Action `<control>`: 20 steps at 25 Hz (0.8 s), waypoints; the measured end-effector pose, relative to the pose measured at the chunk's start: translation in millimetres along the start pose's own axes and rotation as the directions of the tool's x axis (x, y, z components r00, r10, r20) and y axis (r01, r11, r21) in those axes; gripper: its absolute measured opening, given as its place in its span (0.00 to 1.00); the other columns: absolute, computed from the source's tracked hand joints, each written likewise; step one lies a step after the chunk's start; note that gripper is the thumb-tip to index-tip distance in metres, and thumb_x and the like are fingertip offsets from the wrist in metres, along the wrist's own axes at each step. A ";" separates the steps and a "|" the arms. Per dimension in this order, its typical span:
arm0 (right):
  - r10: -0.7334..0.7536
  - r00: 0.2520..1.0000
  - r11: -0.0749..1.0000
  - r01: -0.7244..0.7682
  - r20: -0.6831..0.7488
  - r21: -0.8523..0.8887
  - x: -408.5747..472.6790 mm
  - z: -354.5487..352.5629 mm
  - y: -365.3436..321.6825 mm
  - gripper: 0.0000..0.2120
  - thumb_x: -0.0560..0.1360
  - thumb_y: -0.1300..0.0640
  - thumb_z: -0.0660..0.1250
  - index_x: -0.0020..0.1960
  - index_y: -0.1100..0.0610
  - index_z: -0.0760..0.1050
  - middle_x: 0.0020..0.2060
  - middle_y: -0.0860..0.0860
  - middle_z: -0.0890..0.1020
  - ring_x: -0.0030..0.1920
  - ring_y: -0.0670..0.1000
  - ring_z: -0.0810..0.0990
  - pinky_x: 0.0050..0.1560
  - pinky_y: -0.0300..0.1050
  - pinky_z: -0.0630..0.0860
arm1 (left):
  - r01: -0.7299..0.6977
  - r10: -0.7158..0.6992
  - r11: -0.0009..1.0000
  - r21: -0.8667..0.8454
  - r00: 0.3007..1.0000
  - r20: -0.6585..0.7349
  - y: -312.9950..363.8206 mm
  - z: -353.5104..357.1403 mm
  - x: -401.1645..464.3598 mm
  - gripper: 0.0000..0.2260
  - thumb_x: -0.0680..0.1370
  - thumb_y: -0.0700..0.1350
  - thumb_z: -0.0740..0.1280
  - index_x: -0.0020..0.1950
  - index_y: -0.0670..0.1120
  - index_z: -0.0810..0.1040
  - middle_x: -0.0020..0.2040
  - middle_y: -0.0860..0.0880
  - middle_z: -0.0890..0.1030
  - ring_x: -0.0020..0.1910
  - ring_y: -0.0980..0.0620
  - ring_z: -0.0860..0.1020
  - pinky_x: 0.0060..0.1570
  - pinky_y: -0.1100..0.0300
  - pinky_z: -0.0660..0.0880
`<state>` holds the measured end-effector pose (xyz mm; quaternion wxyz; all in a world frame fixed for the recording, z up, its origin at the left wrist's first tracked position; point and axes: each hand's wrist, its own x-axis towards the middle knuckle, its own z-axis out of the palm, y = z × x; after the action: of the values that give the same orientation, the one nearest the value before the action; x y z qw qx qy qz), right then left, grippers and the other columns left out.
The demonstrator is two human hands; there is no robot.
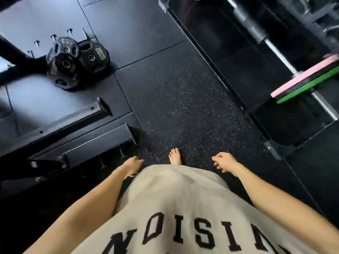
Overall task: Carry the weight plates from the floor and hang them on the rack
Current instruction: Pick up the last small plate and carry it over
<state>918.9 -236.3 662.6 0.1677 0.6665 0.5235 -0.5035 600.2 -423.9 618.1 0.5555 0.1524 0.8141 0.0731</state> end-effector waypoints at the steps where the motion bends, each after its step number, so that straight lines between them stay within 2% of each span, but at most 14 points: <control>1: -0.025 1.000 0.999 0.025 -0.001 -0.029 17.4 -11.8 -29.2 0.08 0.80 0.54 0.63 0.48 0.58 0.75 0.43 0.55 0.81 0.40 0.52 0.76 0.38 0.44 0.70 | -0.001 0.000 0.999 -0.044 1.000 -0.020 24.6 -20.2 6.5 0.16 0.82 0.50 0.60 0.63 0.39 0.74 0.56 0.37 0.80 0.45 0.45 0.76 0.34 0.58 0.74; 4: -0.113 0.994 0.983 0.113 0.009 -0.143 64.9 -39.2 -126.8 0.09 0.79 0.53 0.65 0.42 0.55 0.75 0.42 0.54 0.83 0.35 0.48 0.74 0.36 0.43 0.68 | -0.049 0.036 0.986 -0.162 0.996 -0.080 88.5 -76.9 26.3 0.14 0.83 0.47 0.59 0.61 0.38 0.75 0.48 0.41 0.78 0.39 0.48 0.74 0.33 0.60 0.69; 6: -0.151 0.987 0.961 0.159 0.054 -0.225 93.6 -49.8 -195.5 0.08 0.79 0.53 0.65 0.43 0.54 0.76 0.40 0.52 0.82 0.36 0.48 0.75 0.38 0.43 0.70 | -0.013 -0.010 0.973 -0.231 0.995 -0.095 115.1 -106.9 39.6 0.11 0.83 0.48 0.59 0.58 0.42 0.74 0.46 0.43 0.76 0.37 0.50 0.72 0.34 0.59 0.67; 8: -0.178 0.978 0.933 0.204 0.111 -0.296 125.9 -57.3 -260.6 0.07 0.79 0.53 0.65 0.45 0.54 0.77 0.39 0.51 0.82 0.41 0.50 0.78 0.46 0.47 0.74 | 0.042 -0.071 0.952 -0.303 0.994 -0.086 134.9 -133.1 59.3 0.10 0.84 0.48 0.58 0.58 0.44 0.73 0.48 0.44 0.77 0.40 0.49 0.74 0.39 0.57 0.70; 11: -0.217 0.959 0.881 0.274 0.184 -0.387 173.4 -62.3 -351.0 0.07 0.78 0.53 0.66 0.42 0.53 0.77 0.39 0.51 0.82 0.46 0.53 0.81 0.54 0.51 0.77 | 0.081 -0.125 0.924 -0.374 0.988 -0.094 160.3 -169.7 91.5 0.11 0.84 0.49 0.58 0.61 0.44 0.73 0.53 0.43 0.78 0.47 0.47 0.76 0.47 0.55 0.74; 14: -0.268 0.927 0.795 0.366 0.262 -0.483 215.4 -67.9 -460.0 0.08 0.78 0.52 0.66 0.42 0.52 0.76 0.37 0.49 0.82 0.42 0.51 0.79 0.49 0.47 0.75 | 0.111 -0.196 0.882 -0.458 0.970 -0.142 192.9 -222.2 126.5 0.12 0.83 0.48 0.60 0.61 0.43 0.74 0.52 0.43 0.80 0.48 0.47 0.77 0.41 0.57 0.75; 17: -0.317 0.886 0.711 0.458 0.339 -0.534 237.6 -65.2 -566.3 0.07 0.79 0.51 0.65 0.46 0.54 0.76 0.41 0.51 0.82 0.43 0.52 0.78 0.49 0.49 0.75 | 0.108 -0.241 0.871 -0.479 0.944 -0.225 214.7 -281.3 150.7 0.12 0.81 0.49 0.62 0.58 0.42 0.77 0.53 0.42 0.82 0.51 0.42 0.80 0.50 0.52 0.77; 20: -0.337 0.834 0.616 0.546 0.436 -0.568 242.7 -48.8 -657.3 0.08 0.81 0.52 0.62 0.53 0.55 0.75 0.46 0.51 0.81 0.46 0.51 0.78 0.49 0.47 0.74 | 0.128 -0.325 0.841 -0.526 0.897 -0.300 224.1 -332.7 167.8 0.11 0.80 0.49 0.63 0.56 0.44 0.78 0.54 0.42 0.82 0.54 0.43 0.80 0.50 0.53 0.75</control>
<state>359.9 188.8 678.0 0.3398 0.3277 0.7876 -0.3960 272.8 -140.6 658.5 0.4132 -0.1104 0.8719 0.2386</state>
